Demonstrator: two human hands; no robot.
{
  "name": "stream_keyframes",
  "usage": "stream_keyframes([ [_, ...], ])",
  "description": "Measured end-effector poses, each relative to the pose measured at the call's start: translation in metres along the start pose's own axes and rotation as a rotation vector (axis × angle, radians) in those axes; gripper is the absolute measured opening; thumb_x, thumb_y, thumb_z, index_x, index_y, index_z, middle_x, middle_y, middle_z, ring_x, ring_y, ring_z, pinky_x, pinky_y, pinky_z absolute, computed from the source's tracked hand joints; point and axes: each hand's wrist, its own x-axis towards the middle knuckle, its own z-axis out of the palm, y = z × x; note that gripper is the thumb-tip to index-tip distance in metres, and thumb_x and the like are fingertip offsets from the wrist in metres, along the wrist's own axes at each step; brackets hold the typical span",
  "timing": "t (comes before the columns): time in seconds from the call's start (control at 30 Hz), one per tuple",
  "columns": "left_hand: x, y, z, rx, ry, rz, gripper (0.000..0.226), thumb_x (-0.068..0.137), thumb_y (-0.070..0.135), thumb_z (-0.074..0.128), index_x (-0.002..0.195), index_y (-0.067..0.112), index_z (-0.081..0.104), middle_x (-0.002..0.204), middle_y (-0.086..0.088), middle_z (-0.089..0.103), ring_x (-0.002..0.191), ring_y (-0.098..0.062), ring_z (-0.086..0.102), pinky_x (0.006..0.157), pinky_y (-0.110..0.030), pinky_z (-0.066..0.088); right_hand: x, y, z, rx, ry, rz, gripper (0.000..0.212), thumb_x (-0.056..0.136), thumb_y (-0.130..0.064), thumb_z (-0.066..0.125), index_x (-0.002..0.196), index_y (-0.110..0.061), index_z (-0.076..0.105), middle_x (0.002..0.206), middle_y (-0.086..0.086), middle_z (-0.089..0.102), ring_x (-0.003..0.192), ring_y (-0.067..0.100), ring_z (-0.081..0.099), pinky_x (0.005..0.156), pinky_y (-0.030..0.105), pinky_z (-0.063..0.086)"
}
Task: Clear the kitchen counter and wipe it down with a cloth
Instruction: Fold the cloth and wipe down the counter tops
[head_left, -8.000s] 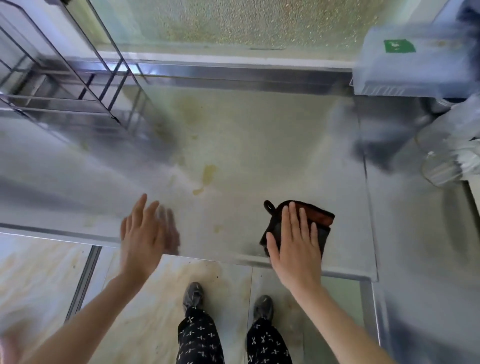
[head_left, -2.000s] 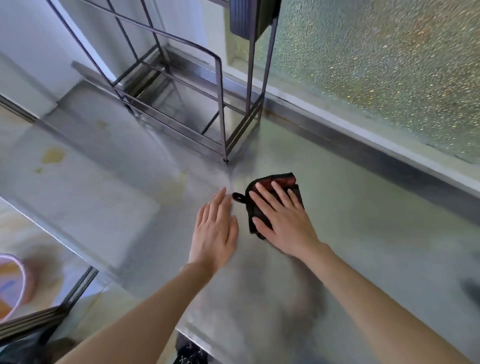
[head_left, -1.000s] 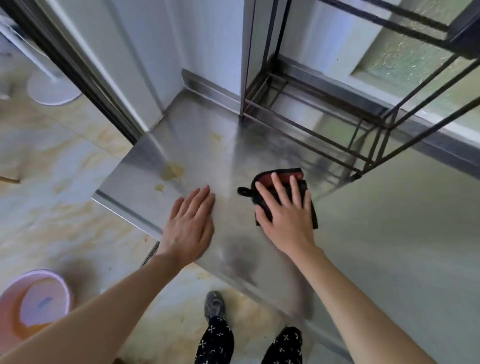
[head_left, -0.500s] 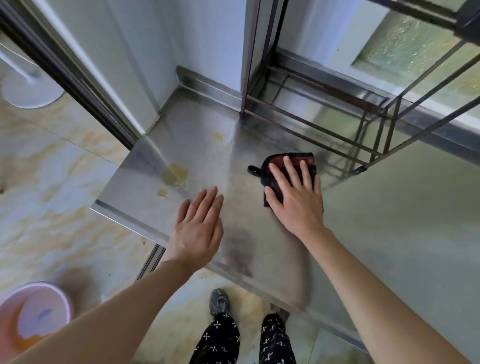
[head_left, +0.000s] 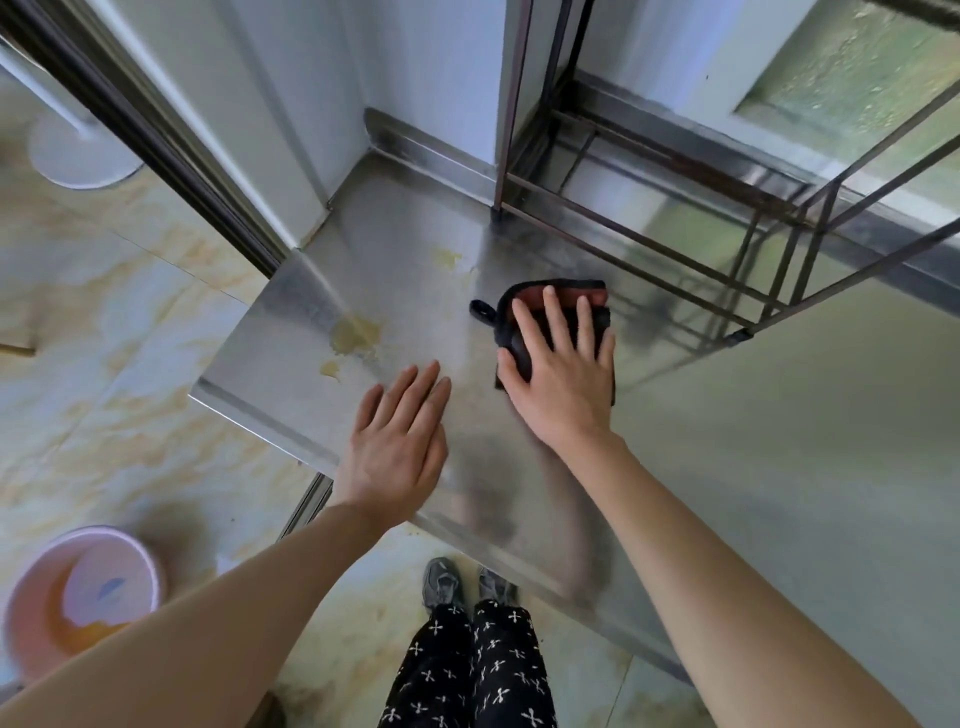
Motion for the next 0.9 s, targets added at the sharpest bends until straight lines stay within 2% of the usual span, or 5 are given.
stream_keyframes([
  [0.23,0.001,0.003,-0.003,0.01,-0.011,-0.015,0.048,0.093,0.029,0.031,0.136,0.013,0.045,0.144,-0.006,0.042,0.134,-0.026,0.037,0.109,-0.042,0.022,-0.059,0.045,-0.002,0.031,0.068,0.444,0.058,0.09,-0.049,0.028,0.143,-0.026,0.034,0.153,0.009,0.026,0.14,0.04,0.019,0.11,0.06,0.014],
  [0.47,0.001,0.004,-0.003,0.043,-0.04,-0.03,0.049,0.093,0.031,0.027,0.138,0.015,0.041,0.147,-0.004,0.039,0.136,-0.023,0.032,0.11,-0.042,0.021,-0.114,-0.003,0.006,-0.012,-0.056,-0.12,0.056,0.088,-0.049,0.04,0.142,-0.035,0.033,0.154,0.001,0.027,0.14,0.032,0.023,0.11,0.058,0.023],
  [0.63,0.0,0.003,-0.002,0.029,-0.047,-0.029,0.051,0.093,0.031,0.025,0.139,0.014,0.04,0.148,-0.005,0.036,0.138,-0.024,0.028,0.111,-0.042,0.019,-0.138,0.044,0.002,-0.037,-0.015,0.174,0.054,0.089,-0.048,0.037,0.14,-0.031,0.039,0.152,0.004,0.031,0.138,0.036,0.027,0.108,0.058,0.023],
  [0.77,0.0,0.003,-0.002,0.036,-0.061,-0.03,0.052,0.092,0.03,0.025,0.139,0.014,0.04,0.149,-0.004,0.035,0.139,-0.023,0.027,0.111,-0.04,0.016,-0.153,0.019,0.004,0.015,0.024,0.462,0.056,0.09,-0.046,0.035,0.14,-0.023,0.04,0.151,0.01,0.03,0.138,0.039,0.025,0.107,0.061,0.022],
  [0.9,0.0,0.004,-0.003,0.04,-0.067,-0.034,0.051,0.092,0.03,0.026,0.139,0.014,0.04,0.149,-0.005,0.034,0.138,-0.023,0.026,0.111,-0.04,0.015,-0.169,-0.016,0.009,0.026,-0.017,0.172,0.056,0.089,-0.049,0.039,0.141,-0.029,0.038,0.152,0.006,0.029,0.14,0.035,0.023,0.11,0.057,0.017],
])
